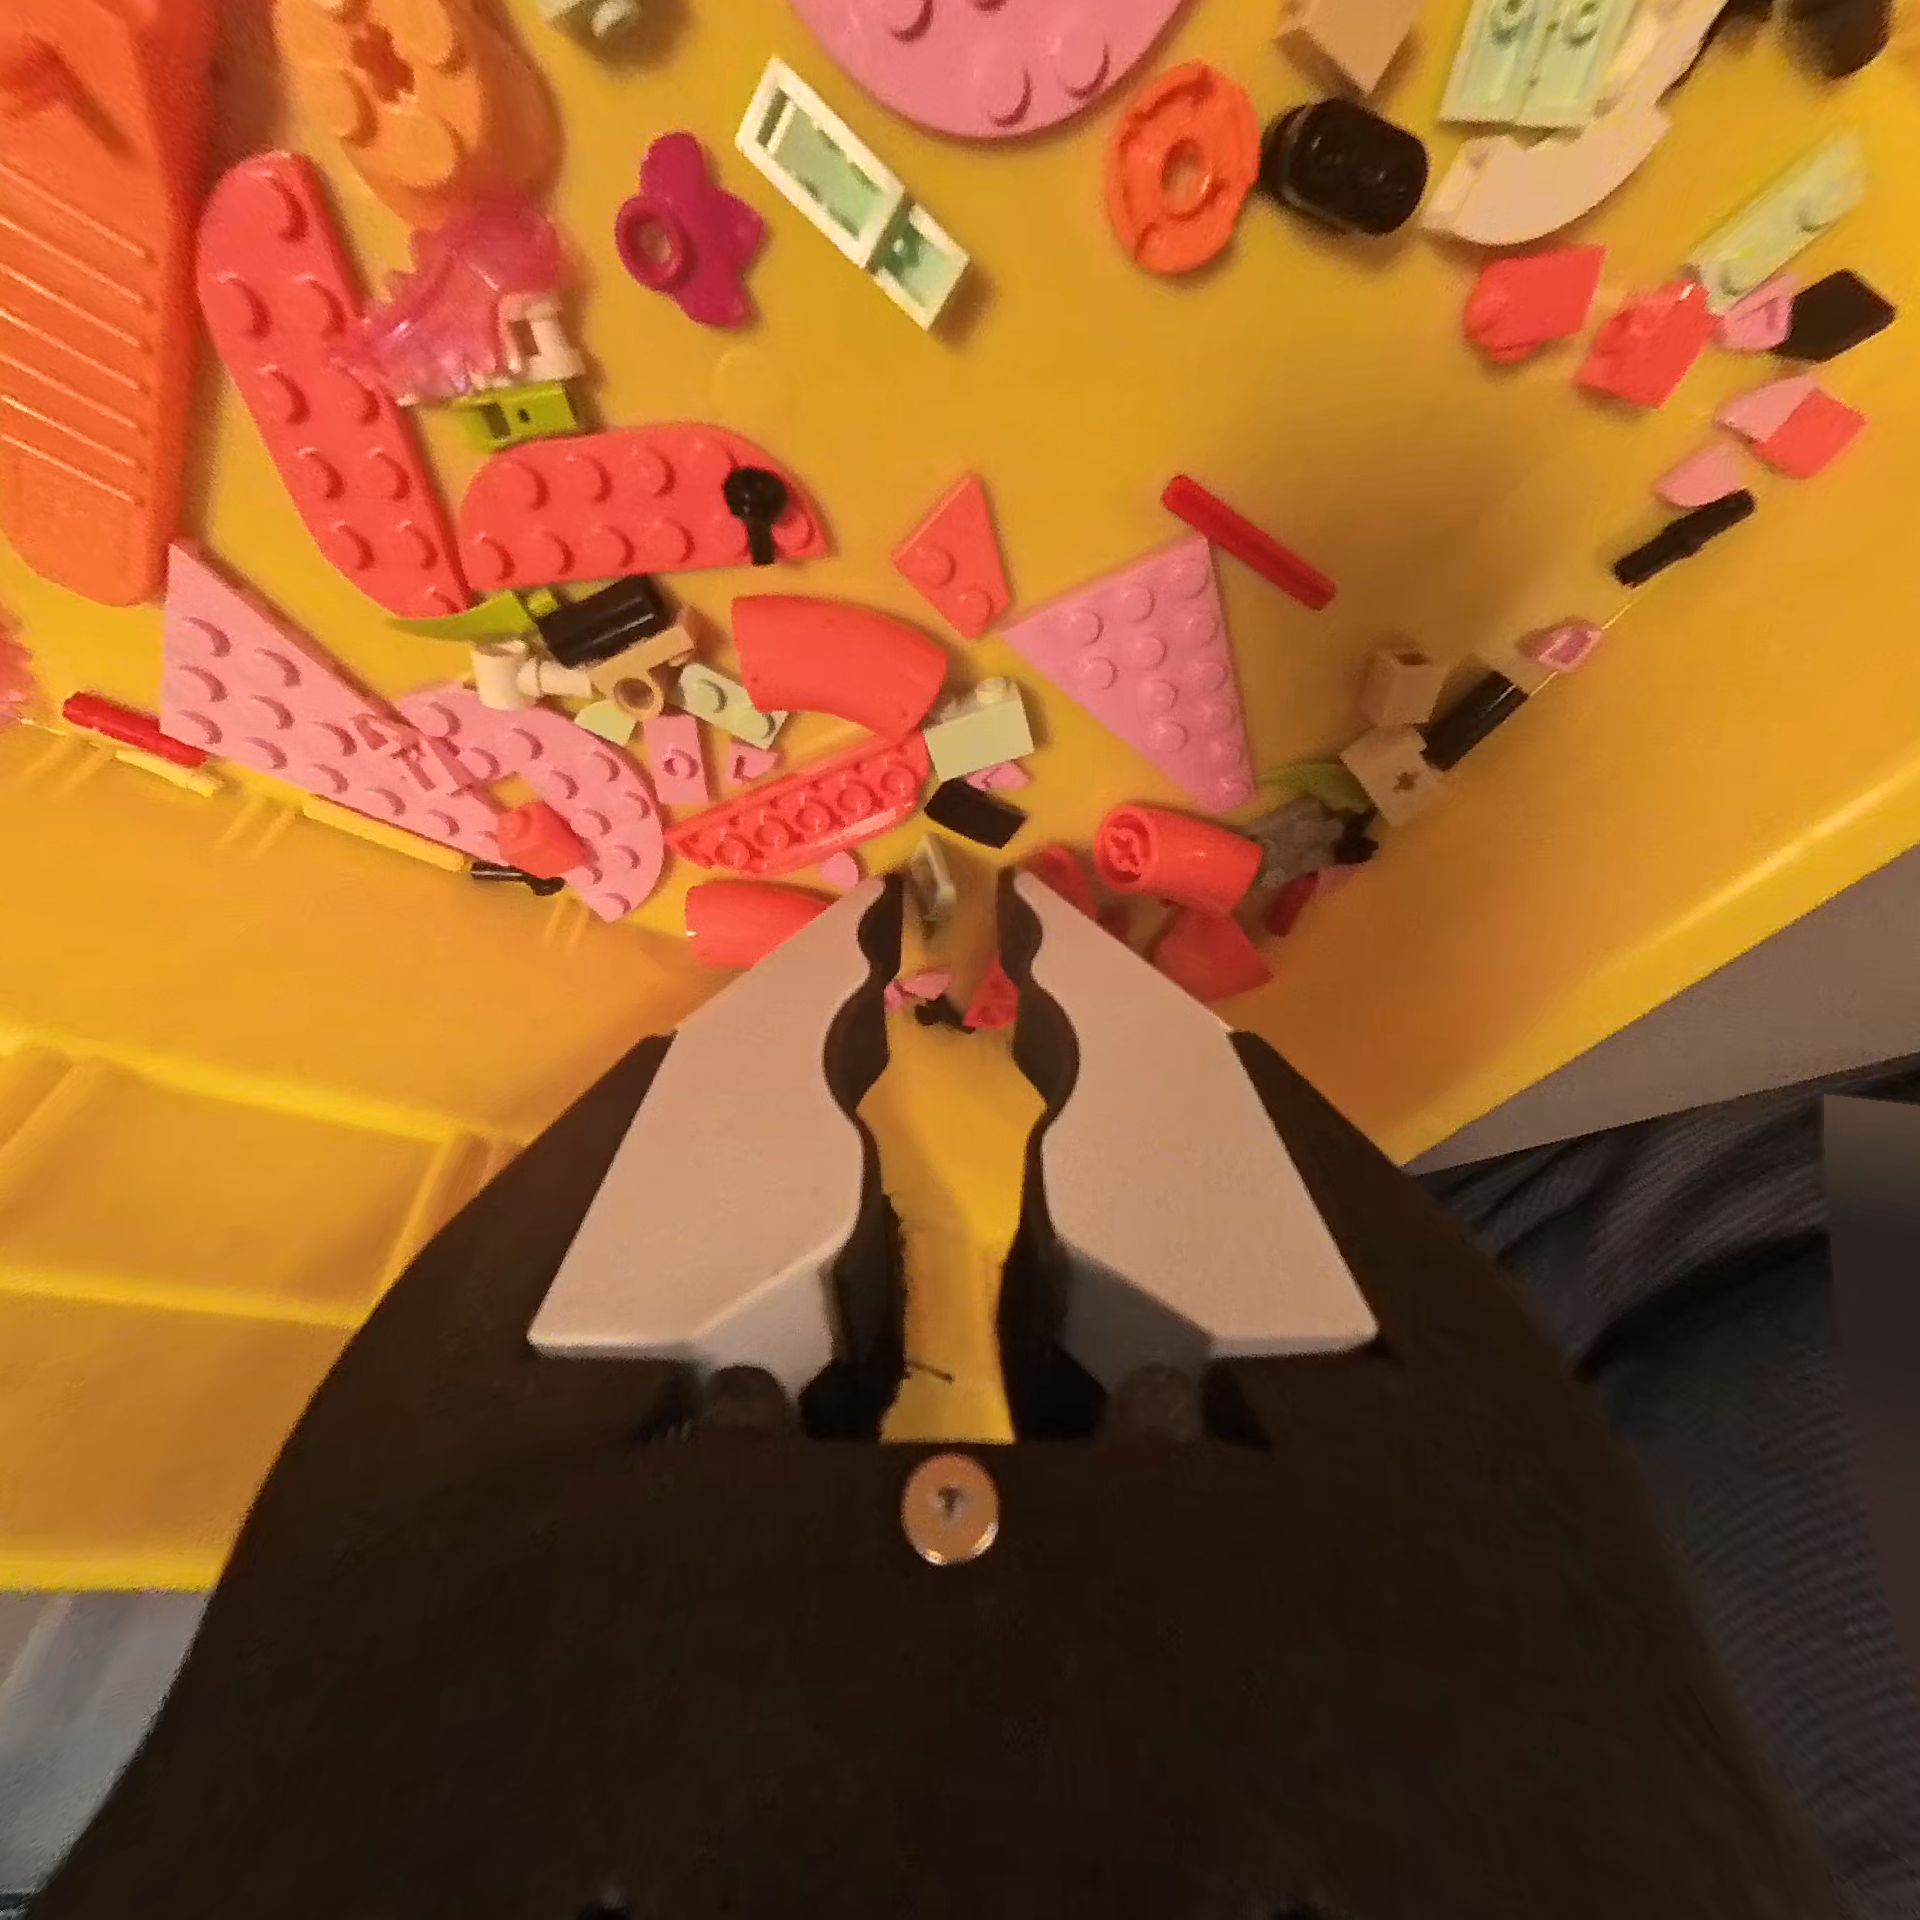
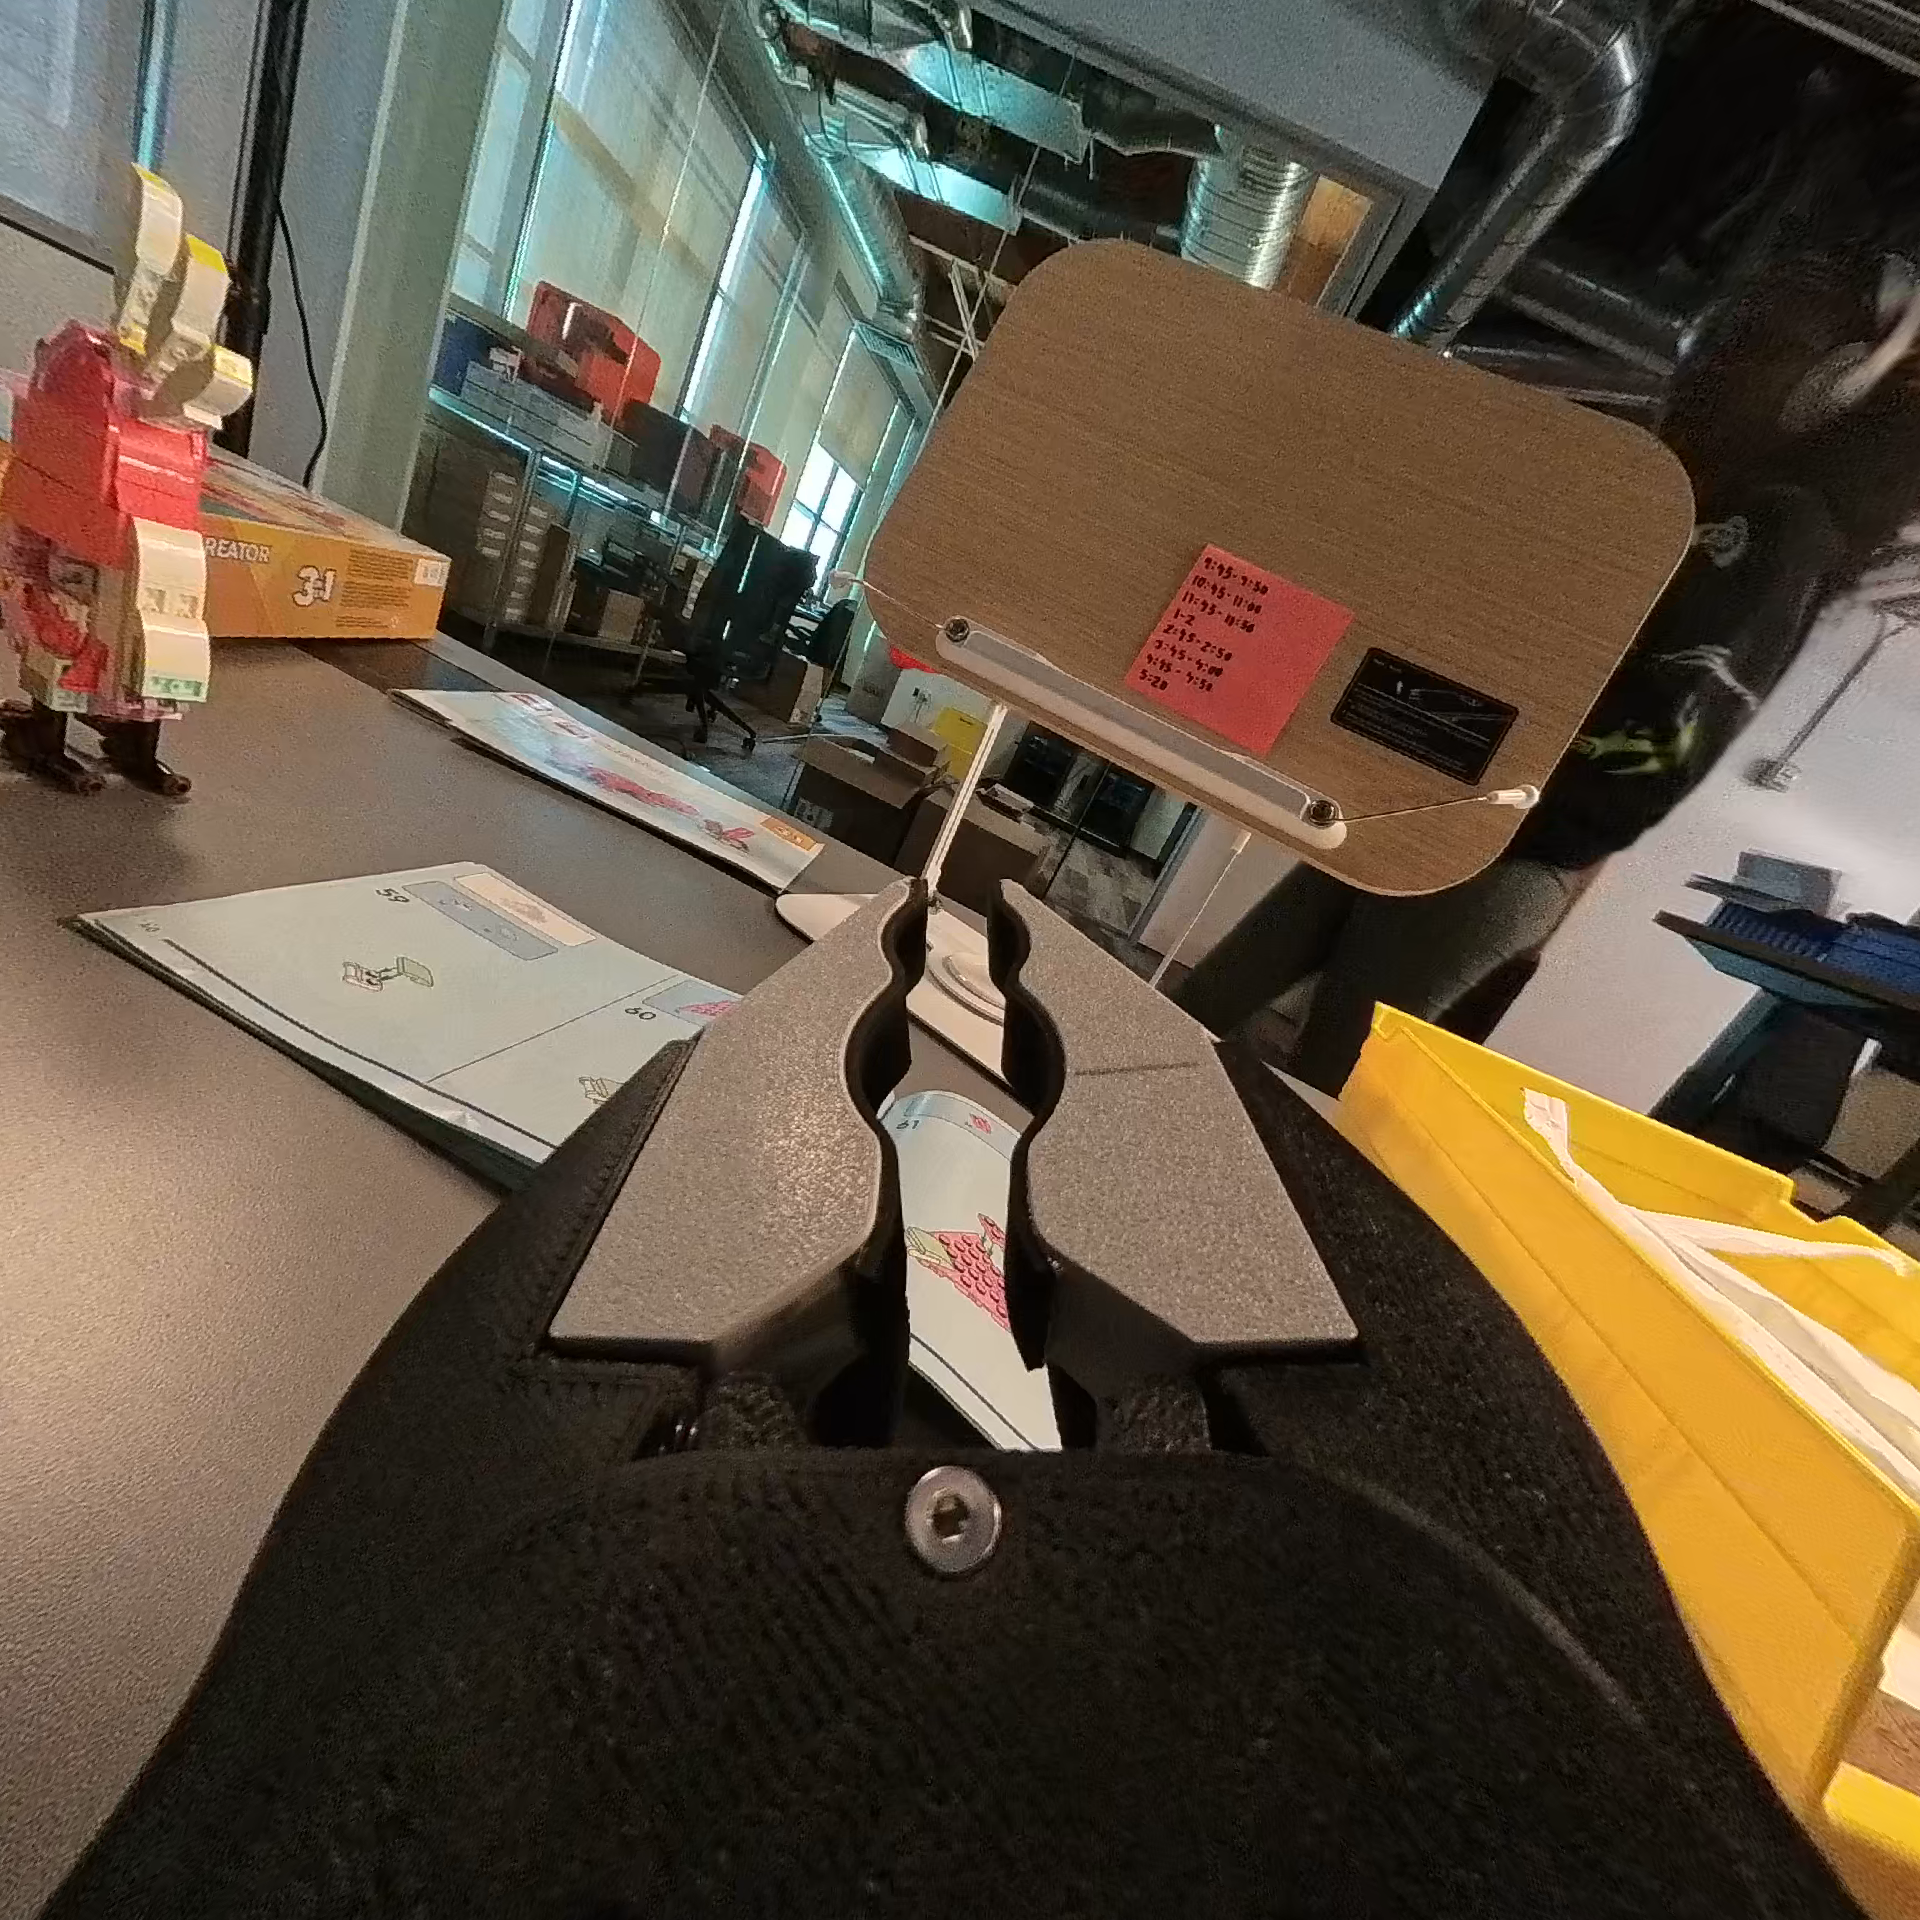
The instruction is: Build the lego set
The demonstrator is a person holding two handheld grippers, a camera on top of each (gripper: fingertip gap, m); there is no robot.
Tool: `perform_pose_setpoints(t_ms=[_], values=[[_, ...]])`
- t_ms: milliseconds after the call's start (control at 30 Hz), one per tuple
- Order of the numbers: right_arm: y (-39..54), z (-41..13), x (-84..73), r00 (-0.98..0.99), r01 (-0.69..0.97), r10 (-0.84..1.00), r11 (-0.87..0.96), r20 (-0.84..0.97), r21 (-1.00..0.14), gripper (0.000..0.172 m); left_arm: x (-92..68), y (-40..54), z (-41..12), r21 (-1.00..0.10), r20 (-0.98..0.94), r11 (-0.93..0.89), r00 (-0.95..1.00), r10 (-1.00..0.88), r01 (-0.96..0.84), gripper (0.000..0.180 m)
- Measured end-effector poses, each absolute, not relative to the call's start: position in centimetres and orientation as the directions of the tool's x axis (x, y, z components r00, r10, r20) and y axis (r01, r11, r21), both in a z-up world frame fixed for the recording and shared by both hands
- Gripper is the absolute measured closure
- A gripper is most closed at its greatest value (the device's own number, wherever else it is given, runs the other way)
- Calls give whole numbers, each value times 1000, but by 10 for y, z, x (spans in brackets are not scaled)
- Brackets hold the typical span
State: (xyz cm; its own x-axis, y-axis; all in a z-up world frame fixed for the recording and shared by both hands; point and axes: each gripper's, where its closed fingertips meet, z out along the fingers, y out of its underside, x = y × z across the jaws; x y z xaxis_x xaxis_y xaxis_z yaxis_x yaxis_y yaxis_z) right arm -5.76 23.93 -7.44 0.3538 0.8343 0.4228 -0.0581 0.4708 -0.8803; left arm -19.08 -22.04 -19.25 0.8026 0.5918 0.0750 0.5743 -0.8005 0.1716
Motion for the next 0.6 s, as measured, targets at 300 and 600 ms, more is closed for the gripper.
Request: perform_pose_setpoints(t_ms=[300,600], values=[[238,-74,-58,344,-69,841,465,417,-882,162,-193,-217,-187,110,31,-839,842,539,533,177],[207,-74,-68,196,-140,873,475,446,-869,161,-116,-96,-95,-544,115,-785,953,280,296,177]])
